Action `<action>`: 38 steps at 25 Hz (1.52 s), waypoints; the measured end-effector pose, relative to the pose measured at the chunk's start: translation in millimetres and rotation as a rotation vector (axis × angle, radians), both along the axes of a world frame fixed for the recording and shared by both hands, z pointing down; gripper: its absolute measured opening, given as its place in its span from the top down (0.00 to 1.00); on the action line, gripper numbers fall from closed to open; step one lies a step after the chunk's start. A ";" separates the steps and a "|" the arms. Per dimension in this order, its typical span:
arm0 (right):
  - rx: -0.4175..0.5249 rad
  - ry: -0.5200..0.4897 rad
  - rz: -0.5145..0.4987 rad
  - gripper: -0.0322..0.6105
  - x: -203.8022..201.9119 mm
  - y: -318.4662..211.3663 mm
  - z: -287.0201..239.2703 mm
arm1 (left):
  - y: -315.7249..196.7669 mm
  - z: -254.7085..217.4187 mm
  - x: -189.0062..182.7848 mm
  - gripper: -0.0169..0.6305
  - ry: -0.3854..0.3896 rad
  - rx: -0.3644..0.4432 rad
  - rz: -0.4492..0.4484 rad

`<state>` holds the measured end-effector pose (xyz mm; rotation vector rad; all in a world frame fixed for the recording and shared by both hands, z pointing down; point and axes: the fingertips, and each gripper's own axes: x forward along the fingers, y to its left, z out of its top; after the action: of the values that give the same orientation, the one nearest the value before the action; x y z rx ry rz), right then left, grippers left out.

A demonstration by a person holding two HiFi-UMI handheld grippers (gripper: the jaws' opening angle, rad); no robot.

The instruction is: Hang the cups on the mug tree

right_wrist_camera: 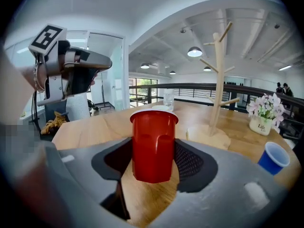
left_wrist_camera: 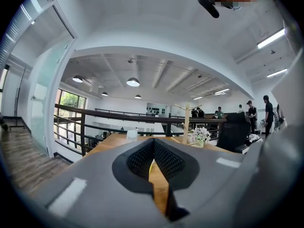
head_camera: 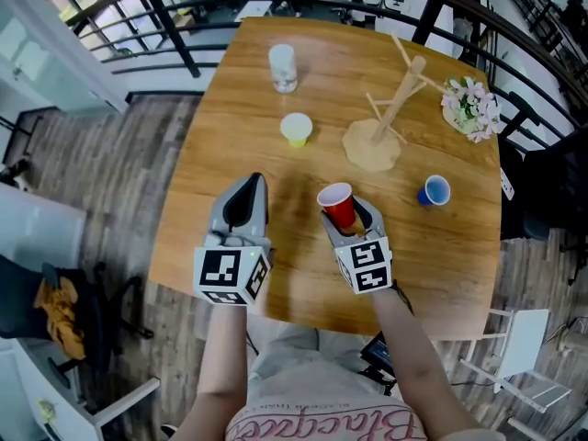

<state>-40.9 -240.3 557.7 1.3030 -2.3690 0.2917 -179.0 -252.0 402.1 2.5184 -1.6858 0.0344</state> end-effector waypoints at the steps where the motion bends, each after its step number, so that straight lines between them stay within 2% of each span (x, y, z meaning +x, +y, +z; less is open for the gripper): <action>1: 0.012 -0.001 0.003 0.54 2.7 -1.4 -7.9 | -0.2 -4.6 1.6 0.95 0.003 0.007 0.001; 16: 0.188 0.032 0.034 0.54 44.0 -7.3 -106.6 | 9.2 -80.1 23.2 0.95 0.042 0.158 0.003; 26: 0.284 0.063 0.090 0.54 76.3 -17.4 -150.4 | 10.1 -104.2 37.0 0.95 0.042 0.219 0.027; 33: 0.329 0.165 0.144 0.54 113.3 -40.2 -183.2 | 5.2 -117.6 44.3 0.95 0.047 0.254 0.048; 38: 0.359 0.255 0.174 0.54 140.2 -57.0 -210.0 | 3.0 -121.1 50.5 0.95 0.019 0.268 0.061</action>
<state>99.3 -297.2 347.7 1.6037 -2.1576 -0.2509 -128.5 -249.0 281.0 2.7481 -1.7081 -0.2243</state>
